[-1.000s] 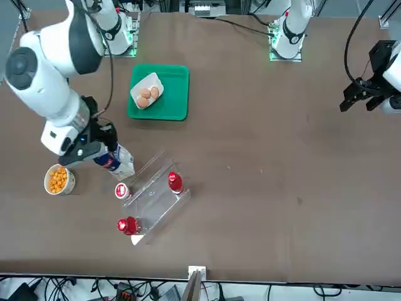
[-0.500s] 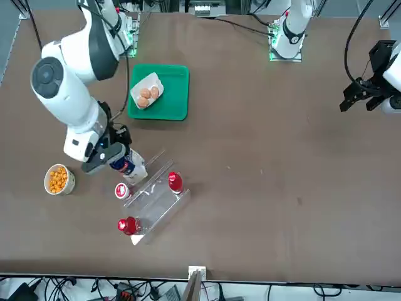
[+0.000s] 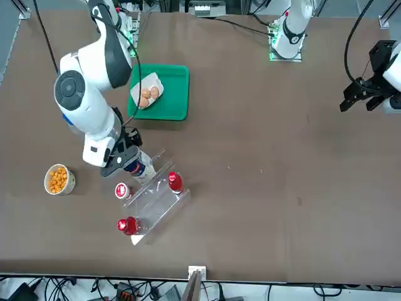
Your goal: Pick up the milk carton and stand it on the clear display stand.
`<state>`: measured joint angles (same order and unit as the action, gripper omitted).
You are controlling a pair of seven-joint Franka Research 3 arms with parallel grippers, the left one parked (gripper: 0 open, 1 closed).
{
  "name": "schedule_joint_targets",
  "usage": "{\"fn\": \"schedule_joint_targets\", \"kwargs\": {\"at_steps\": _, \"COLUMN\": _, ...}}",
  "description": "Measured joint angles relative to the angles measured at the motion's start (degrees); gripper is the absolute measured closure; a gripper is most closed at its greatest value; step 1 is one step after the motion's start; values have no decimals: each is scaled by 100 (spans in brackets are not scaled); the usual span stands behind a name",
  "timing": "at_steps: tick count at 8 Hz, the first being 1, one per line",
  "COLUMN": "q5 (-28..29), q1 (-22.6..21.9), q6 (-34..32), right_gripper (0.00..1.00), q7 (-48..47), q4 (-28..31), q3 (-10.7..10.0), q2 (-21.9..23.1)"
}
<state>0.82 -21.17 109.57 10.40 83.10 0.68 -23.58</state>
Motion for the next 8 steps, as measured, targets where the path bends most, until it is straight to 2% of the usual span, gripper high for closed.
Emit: {"fn": "schedule_joint_targets", "kwargs": {"at_steps": 8, "q5": -134, "q1": -119, "q6": 484, "right_gripper": 55, "q7": 140, "q4": -66, "q3": -9, "q2": -292}}
